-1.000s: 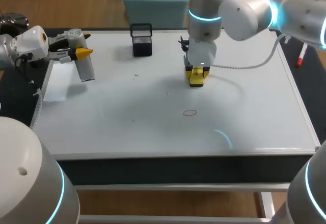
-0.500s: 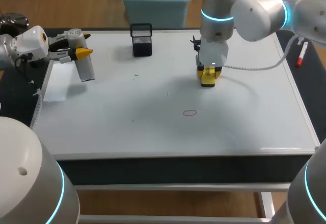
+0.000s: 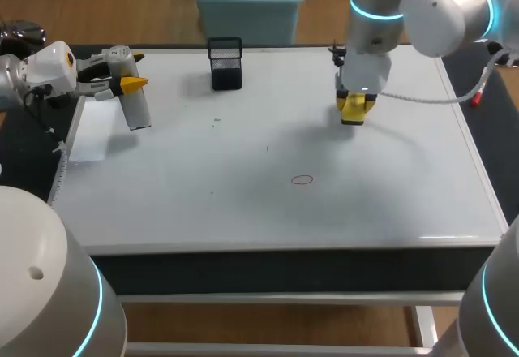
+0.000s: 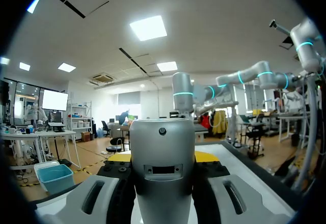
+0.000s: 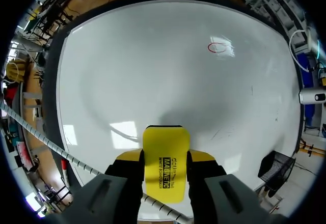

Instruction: Pick up the inspection probe, press it on each red-marked spot on the whiteboard one by one, put down the probe, pick up the eraser, and wipe off all the red marks.

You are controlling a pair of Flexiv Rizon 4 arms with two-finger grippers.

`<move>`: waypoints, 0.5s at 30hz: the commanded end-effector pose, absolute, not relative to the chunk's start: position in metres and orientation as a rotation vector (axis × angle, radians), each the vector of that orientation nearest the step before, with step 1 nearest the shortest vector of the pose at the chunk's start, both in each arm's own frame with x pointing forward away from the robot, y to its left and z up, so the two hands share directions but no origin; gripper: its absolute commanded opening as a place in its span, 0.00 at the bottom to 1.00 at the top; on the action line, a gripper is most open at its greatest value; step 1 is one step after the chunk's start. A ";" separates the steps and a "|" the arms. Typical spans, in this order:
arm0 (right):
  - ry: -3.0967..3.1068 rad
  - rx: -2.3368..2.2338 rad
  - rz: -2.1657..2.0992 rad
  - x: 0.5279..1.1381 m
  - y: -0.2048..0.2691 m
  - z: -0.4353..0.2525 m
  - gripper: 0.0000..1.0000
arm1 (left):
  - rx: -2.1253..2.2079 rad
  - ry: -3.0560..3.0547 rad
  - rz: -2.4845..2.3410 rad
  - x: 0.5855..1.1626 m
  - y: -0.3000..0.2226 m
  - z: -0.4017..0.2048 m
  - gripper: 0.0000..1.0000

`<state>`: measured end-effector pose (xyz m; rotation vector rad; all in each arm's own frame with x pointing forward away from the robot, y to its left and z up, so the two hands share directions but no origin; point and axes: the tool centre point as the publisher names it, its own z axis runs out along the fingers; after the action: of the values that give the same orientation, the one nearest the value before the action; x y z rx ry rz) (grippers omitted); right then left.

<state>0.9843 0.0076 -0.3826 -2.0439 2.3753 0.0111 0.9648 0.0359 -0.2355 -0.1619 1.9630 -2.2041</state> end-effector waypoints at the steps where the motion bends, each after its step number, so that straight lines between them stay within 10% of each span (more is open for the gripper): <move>1: 2.381 -2.005 0.018 0.980 -0.015 -0.372 0.00 | -0.163 1.961 -2.200 0.964 0.035 -0.234 0.00; 15: 2.523 -1.857 0.058 0.969 -0.077 -0.375 0.00 | -0.163 1.961 -2.200 0.964 0.035 -0.234 0.00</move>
<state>0.9726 -0.0666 -0.3765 -1.8607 2.5297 0.0529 0.9648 0.0359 -0.2355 -0.1619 1.9630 -2.2040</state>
